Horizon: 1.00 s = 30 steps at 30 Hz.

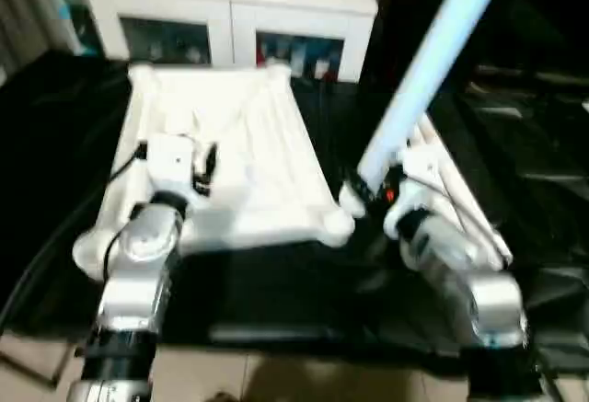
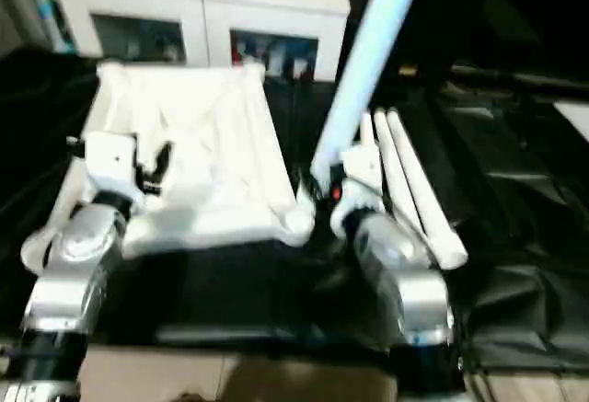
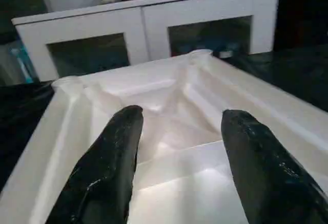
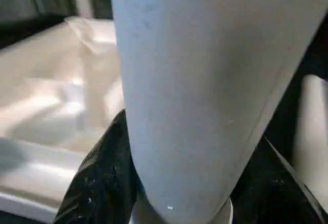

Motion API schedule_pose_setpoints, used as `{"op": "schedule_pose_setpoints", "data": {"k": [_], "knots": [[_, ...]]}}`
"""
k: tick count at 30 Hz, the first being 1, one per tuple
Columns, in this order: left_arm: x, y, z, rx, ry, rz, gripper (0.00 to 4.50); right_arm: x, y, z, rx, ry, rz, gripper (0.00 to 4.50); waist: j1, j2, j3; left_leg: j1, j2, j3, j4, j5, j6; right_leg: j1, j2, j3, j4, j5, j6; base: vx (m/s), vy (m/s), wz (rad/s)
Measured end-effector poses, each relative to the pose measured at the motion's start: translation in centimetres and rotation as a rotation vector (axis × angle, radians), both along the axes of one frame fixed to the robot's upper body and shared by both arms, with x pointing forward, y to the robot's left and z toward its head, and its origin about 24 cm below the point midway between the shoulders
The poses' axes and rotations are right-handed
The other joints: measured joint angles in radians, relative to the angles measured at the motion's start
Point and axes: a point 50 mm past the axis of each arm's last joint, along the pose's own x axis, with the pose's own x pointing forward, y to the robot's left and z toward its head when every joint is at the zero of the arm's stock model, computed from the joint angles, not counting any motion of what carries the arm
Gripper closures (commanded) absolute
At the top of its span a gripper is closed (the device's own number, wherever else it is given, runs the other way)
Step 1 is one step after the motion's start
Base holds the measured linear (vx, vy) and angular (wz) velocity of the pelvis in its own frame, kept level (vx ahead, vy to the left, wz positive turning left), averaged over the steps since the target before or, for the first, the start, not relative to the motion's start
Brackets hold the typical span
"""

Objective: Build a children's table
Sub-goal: Insert table leg to table base

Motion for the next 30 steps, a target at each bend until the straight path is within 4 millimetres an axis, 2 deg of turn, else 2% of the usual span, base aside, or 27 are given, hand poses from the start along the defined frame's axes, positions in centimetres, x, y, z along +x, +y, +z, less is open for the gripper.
{"op": "schedule_pose_setpoints", "data": {"k": [2,3,5,7,9,10,13,15,18,24,26,30], "knots": [[0.3,0.3,0.2,0.021,-0.002,0.003,1.72,0.2,-0.3,-0.1,-0.009,0.005,0.0,2.61,0.0,0.004,0.002,0.0,0.016,0.0,-0.003,0.032,-0.005,-0.002,0.003,-0.017,0.0,0.004,-0.005,-0.023,-0.011,-0.12],[0.7,0.7,0.2,0.044,0.009,-0.001,1.72,0.4,-0.3,-0.1,-0.01,0.007,0.011,2.61,-0.008,0.001,0.003,-0.001,0.021,0.001,-0.003,0.033,-0.005,-0.003,0.007,-0.019,-0.005,0.008,-0.009,-0.041,-0.012,-0.19],[1.0,1.0,0.1,0.056,0.022,-0.06,1.72,0.6,-0.3,0.2,-0.009,-0.011,0.032,2.61,-0.015,0.001,0.003,0.0,0.023,0.001,-0.003,0.033,-0.006,-0.005,0.009,-0.019,-0.008,0.012,-0.012,-0.026,-0.006,-0.13],[1.4,0.4,0.2,0.006,0.036,-0.229,1.55,1.0,-0.4,0.6,-0.012,-0.024,0.061,2.61,-0.016,0.0,0.004,0.001,0.024,0.004,-0.004,0.033,-0.006,-0.006,0.009,-0.017,-0.007,0.015,-0.016,0.0,0.0,0.0],[1.9,-0.5,0.7,-0.023,0.06,-0.473,1.38,1.5,-0.6,0.8,-0.02,-0.033,0.105,2.61,-0.012,-0.001,0.005,0.001,0.024,0.006,-0.006,0.033,-0.006,-0.008,0.009,-0.016,-0.007,0.017,-0.019,0.0,0.0,0.0],[2.4,-1.0,1.3,-0.004,0.079,-0.61,1.38,1.9,-0.6,1.1,-0.027,-0.044,0.13,2.61,-0.01,-0.001,0.005,0.001,0.025,0.008,-0.007,0.034,-0.007,-0.009,0.009,-0.015,-0.008,0.018,-0.021,0.0,0.0,0.0],[2.6,-1.7,2.3,0.071,0.12,-0.836,1.11,2.2,-1.1,1.5,-0.06,-0.068,0.173,2.61,-0.007,-0.001,0.005,0.003,0.025,0.016,-0.012,0.034,-0.007,-0.012,0.007,-0.011,-0.008,0.02,-0.022,0.0,0.0,0.0],[2.2,-2.0,1.4,0.117,0.208,-0.948,0.96,2.1,-1.3,1.3,-0.075,-0.056,0.202,2.61,-0.007,-0.001,0.005,0.003,0.026,0.023,-0.017,0.034,-0.007,-0.015,0.007,-0.008,-0.01,0.02,-0.023,0.0,0.0,0.0],[1.4,-1.6,-0.6,0.176,0.39,-1.073,0.96,1.9,-1.5,1.2,-0.086,-0.043,0.255,2.61,-0.006,-0.001,0.005,0.001,0.027,0.028,-0.018,0.033,-0.001,-0.021,0.007,-0.005,-0.008,0.02,-0.023,0.0,0.0,0.0],[1.0,-1.1,-0.9,0.256,0.502,-1.154,0.96,1.4,-1.4,1.2,-0.093,-0.027,0.327,2.61,0.001,0.001,0.006,0.004,0.031,0.031,-0.017,0.032,-0.003,-0.02,0.007,-0.005,-0.007,0.02,-0.025,0.0,0.0,0.0],[1.4,-1.2,-1.0,0.301,0.469,-1.132,1.25,1.2,-1.3,0.9,-0.092,-0.018,0.34,2.61,0.008,0.001,0.006,0.005,0.034,0.035,-0.017,0.034,-0.004,-0.019,0.007,-0.005,-0.007,0.021,-0.027,0.0,0.0,0.0],[2.4,-1.0,-1.1,0.353,0.453,-1.054,1.43,1.0,-0.6,0.8,-0.076,-0.019,0.361,2.61,0.01,0.001,0.006,0.007,0.037,0.042,-0.016,0.035,-0.006,-0.019,0.007,-0.004,-0.007,0.023,-0.031,0.0,0.0,0.0]]}}
